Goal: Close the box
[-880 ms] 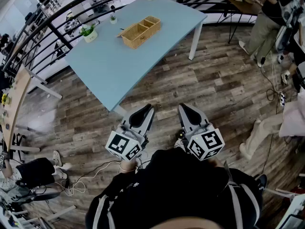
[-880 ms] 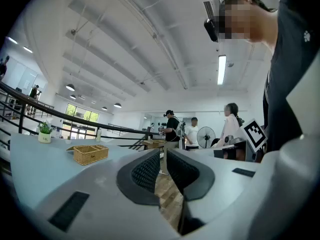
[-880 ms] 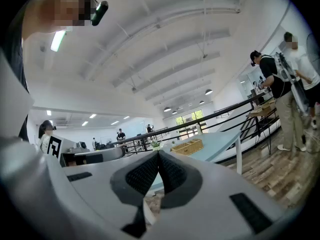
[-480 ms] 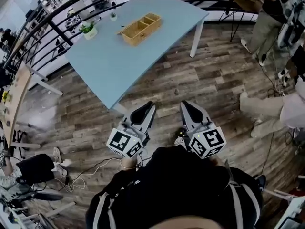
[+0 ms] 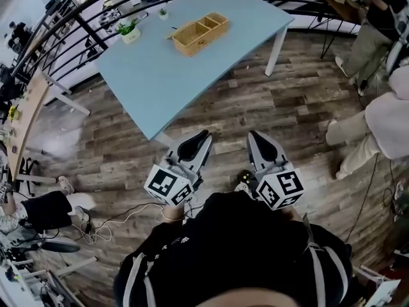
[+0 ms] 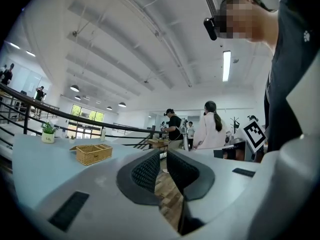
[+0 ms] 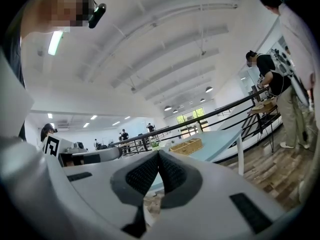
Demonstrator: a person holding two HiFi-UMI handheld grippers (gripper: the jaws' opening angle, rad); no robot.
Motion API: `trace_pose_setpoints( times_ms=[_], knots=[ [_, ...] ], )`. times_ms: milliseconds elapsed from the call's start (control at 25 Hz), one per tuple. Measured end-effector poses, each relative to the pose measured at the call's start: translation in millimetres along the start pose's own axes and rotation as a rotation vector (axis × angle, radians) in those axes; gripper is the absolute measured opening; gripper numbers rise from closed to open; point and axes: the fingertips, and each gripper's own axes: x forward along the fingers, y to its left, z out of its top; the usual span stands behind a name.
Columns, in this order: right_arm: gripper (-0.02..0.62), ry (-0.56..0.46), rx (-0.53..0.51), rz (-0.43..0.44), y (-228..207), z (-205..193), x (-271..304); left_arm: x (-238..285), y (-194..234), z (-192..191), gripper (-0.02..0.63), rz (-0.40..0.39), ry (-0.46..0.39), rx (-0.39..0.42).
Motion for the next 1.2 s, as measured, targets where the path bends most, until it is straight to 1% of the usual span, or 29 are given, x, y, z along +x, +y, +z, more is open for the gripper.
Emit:
trace_pose_setpoints(
  times_ms=[200,640,1000,1200],
  knots=[
    [0.000,-0.006,-0.014,0.013,-8.5,12.2,16.9,9.3,12.9,7.5,0.048,0.026,0.003,0.003],
    [0.000,0.012,-0.014,0.020,-38.8,10.4,30.6,32.7,20.2,-2.2,0.048,0.053,0.018,0.002],
    [0.002,0.031,-0.006,0.050,-73.5,9.6,43.4,69.4,24.2,-11.5,0.048,0.072,0.048,-0.002],
    [0.017,0.048,-0.014,0.080,-91.5,13.5,48.3,89.0,25.4,-15.5,0.049,0.097,0.055,-0.009]
  ],
)
